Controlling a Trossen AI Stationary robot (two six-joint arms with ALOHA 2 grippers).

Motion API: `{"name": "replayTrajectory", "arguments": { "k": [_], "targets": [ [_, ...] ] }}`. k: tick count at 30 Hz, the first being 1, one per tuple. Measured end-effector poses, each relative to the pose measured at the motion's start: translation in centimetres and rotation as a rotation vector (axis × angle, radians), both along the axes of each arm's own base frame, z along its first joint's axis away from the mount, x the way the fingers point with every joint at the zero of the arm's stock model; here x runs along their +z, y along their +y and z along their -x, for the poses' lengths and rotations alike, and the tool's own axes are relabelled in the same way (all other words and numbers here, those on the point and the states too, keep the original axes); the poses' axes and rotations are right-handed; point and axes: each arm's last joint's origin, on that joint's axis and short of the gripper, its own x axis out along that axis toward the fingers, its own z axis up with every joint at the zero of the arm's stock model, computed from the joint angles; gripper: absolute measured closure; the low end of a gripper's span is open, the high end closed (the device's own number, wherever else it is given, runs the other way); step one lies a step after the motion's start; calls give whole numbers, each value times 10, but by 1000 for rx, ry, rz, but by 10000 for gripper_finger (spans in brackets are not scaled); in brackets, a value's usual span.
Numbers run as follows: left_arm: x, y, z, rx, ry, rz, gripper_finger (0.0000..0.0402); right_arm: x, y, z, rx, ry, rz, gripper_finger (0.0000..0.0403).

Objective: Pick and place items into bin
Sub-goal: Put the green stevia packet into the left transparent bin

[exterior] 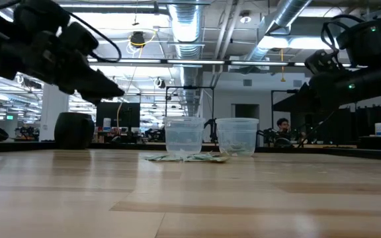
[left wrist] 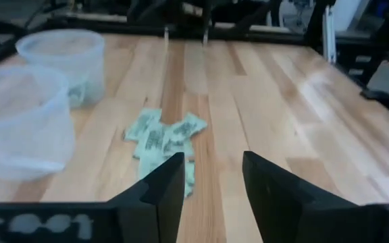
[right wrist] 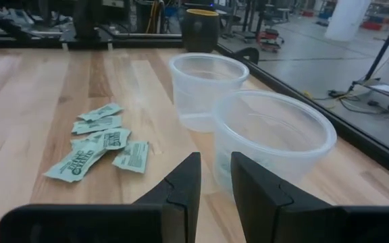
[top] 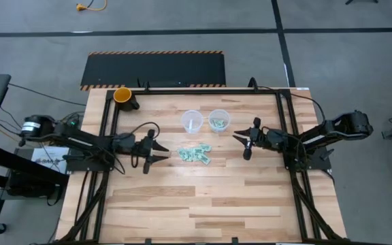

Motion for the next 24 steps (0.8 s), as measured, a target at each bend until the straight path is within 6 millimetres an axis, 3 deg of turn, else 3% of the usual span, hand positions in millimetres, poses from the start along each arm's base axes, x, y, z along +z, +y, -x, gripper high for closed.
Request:
{"name": "replayTrajectory", "arguments": {
  "k": [19, 24],
  "targets": [
    [-29, -1, -64, -2, 82, -32, 251, 0, 1, 0, 27, -2, -3, 327],
    [-38, -1, -69, -2, 144, -27, 251, 0, 1, 0, 27, -3, -4, 327]
  ]
}}
